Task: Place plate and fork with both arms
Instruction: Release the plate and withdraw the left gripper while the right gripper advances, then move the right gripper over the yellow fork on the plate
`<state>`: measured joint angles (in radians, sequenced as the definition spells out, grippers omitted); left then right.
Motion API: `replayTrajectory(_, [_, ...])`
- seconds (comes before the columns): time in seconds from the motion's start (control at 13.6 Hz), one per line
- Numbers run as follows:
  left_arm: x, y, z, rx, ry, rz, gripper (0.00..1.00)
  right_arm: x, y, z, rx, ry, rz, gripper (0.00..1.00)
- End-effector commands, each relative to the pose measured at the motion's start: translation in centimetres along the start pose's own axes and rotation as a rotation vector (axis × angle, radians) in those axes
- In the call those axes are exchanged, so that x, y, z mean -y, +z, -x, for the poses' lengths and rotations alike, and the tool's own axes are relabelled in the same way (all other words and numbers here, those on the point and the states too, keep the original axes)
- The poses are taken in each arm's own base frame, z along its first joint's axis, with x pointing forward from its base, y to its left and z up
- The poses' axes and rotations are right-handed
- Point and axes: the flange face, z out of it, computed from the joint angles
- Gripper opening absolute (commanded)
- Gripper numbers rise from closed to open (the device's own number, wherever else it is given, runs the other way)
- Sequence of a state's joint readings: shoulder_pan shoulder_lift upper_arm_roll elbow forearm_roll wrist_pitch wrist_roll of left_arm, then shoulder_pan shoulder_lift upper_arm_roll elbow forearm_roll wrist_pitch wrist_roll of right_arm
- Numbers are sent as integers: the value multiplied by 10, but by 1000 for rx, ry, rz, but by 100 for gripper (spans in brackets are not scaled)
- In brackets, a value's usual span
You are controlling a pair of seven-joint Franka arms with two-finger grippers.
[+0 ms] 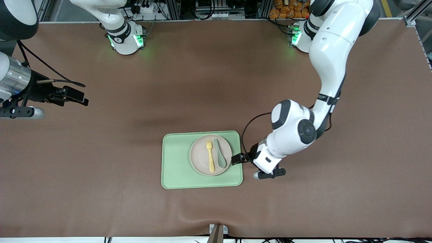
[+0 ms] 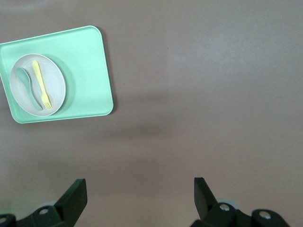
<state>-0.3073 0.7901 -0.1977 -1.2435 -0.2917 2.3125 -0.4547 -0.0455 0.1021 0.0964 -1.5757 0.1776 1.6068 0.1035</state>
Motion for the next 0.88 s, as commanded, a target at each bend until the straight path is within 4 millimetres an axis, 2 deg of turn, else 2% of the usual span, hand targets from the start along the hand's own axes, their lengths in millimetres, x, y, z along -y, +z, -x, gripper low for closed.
replayTrajectory(0.0, [16, -83, -15, -30, -2, -109, 100, 13, 9, -17, 0, 3, -27, 100])
replayTrajectory(0.22, [36, -185, -18, -47, 24, -273, 100, 47, 24, -54, -19, -73, -35, 100])
replayTrajectory(0.37, [44, -237, -12, -59, 20, -331, 100, 62, 49, -76, -51, -88, -52, 100])
replayTrajectory(0.51, [61, -299, -2, -57, -5, -380, 100, 112, 80, -88, -86, -128, -54, 100])
replayTrajectory(0.66, [77, -349, 16, -15, -9, -406, 100, 141, 107, -110, -79, -69, -64, 100])
replayTrajectory(0.81, [91, -383, 28, 13, 3, -419, 100, 169, 139, -123, -67, -37, -64, 100])
